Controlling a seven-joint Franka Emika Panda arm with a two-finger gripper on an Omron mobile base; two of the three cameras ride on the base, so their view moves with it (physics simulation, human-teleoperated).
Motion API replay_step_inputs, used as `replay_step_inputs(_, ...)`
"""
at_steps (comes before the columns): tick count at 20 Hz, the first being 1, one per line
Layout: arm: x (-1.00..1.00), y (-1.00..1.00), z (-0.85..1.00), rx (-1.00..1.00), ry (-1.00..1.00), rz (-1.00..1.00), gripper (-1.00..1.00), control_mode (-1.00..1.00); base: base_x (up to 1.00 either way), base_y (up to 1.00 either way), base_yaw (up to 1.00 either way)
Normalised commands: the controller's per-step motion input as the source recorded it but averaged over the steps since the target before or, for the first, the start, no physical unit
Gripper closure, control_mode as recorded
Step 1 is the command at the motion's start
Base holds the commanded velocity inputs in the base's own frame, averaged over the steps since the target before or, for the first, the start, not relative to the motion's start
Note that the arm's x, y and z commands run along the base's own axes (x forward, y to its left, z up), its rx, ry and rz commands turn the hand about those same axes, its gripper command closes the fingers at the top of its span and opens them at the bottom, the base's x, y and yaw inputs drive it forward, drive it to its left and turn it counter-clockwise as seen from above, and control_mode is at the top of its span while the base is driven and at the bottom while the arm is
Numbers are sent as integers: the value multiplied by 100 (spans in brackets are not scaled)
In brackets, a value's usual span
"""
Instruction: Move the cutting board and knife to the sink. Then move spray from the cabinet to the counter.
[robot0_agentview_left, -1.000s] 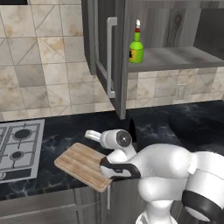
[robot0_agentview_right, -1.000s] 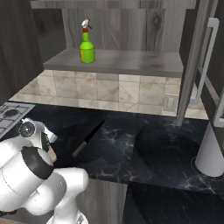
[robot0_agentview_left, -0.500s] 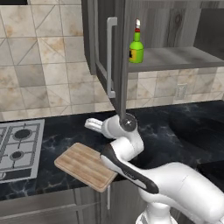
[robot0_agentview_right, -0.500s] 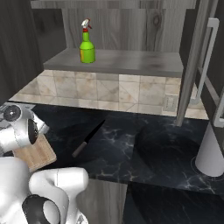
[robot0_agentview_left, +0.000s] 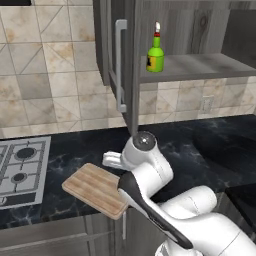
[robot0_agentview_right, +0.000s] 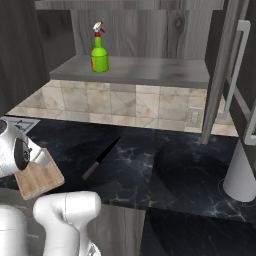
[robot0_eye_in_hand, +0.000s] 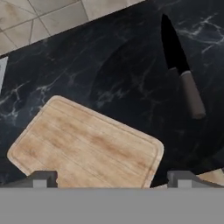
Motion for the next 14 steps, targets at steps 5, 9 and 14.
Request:
replay_step_inputs(5, -100, 0, 45, -10, 2, 1, -100, -100, 0, 0, 0)
replay_step_inputs(9, -100, 0, 58, -7, 0, 2, -100, -100, 0, 0, 0)
replay_step_inputs(14, -93, 1, 62, -11, 0, 6, -100, -100, 0, 0, 0)
